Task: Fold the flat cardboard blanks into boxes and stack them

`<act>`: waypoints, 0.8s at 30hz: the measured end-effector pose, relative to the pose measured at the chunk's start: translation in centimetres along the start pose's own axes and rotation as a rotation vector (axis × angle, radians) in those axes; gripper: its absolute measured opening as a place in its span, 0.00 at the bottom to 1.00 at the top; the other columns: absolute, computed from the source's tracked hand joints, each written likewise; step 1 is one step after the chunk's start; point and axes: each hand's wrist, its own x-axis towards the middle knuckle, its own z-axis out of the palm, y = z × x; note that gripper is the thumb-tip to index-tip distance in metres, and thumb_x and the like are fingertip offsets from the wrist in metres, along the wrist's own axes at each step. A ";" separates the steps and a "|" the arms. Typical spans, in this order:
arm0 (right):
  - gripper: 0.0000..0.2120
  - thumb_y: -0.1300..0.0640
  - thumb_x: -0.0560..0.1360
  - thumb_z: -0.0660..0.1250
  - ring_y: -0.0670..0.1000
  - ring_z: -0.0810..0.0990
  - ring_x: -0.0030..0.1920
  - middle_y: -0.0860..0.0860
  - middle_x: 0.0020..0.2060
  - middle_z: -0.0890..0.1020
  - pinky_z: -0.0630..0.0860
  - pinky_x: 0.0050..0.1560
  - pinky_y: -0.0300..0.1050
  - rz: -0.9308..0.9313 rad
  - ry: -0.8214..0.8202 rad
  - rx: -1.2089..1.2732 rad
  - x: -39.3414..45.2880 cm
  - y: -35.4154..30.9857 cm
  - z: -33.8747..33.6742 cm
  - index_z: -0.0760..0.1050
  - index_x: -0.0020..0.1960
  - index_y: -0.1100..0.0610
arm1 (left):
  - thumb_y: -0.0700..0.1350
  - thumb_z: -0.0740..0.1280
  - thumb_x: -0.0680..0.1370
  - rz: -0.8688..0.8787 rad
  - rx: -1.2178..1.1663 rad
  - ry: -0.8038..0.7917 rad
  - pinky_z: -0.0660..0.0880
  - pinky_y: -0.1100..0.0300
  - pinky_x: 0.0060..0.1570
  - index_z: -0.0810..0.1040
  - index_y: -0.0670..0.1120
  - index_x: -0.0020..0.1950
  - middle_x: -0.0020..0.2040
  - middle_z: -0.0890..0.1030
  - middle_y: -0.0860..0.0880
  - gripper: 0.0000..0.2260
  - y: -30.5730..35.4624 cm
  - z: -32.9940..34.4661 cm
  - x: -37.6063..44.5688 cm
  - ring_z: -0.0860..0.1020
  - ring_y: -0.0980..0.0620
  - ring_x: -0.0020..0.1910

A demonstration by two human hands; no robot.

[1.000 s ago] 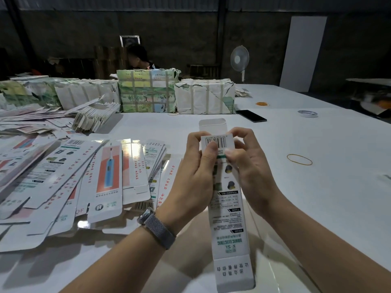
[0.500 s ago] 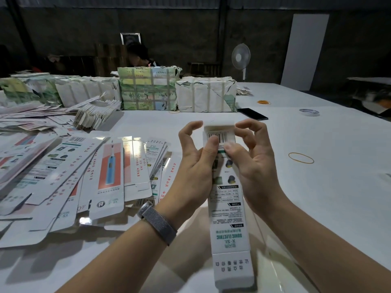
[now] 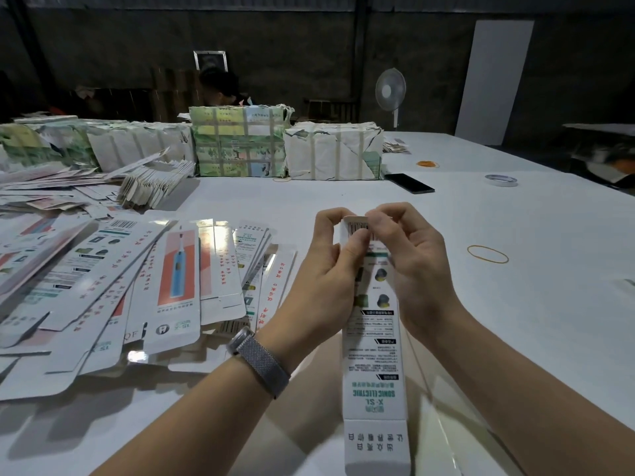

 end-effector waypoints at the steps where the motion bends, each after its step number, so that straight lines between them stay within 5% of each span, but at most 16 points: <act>1: 0.05 0.55 0.76 0.69 0.53 0.81 0.37 0.53 0.39 0.80 0.80 0.36 0.47 0.009 0.015 -0.003 0.1 -0.1 0.0 0.77 0.41 0.52 | 0.54 0.59 0.83 0.000 0.022 0.005 0.80 0.45 0.37 0.67 0.58 0.55 0.40 0.82 0.37 0.03 0.0 0.1 0.0 0.81 0.44 0.35; 7: 0.09 0.63 0.74 0.68 0.52 0.80 0.32 0.54 0.37 0.79 0.78 0.32 0.45 0.078 0.041 0.007 0.4 -0.4 0.0 0.78 0.38 0.51 | 0.58 0.59 0.79 -0.011 0.104 -0.019 0.78 0.30 0.42 0.66 0.61 0.57 0.43 0.81 0.32 0.08 -0.1 0.2 0.2 0.82 0.35 0.38; 14: 0.13 0.66 0.75 0.67 0.50 0.79 0.31 0.50 0.30 0.80 0.77 0.31 0.44 0.093 0.088 -0.060 0.4 -0.6 0.1 0.78 0.37 0.52 | 0.61 0.59 0.79 -0.024 0.138 -0.090 0.80 0.32 0.44 0.63 0.61 0.62 0.43 0.84 0.37 0.13 -0.4 -0.2 0.3 0.84 0.36 0.41; 24: 0.14 0.62 0.77 0.67 0.51 0.82 0.37 0.55 0.41 0.81 0.80 0.38 0.47 0.083 0.119 -0.102 0.4 -0.2 0.1 0.81 0.38 0.48 | 0.64 0.59 0.76 -0.035 0.202 -0.101 0.77 0.30 0.48 0.59 0.68 0.63 0.43 0.84 0.35 0.18 -0.5 -0.2 0.3 0.83 0.32 0.42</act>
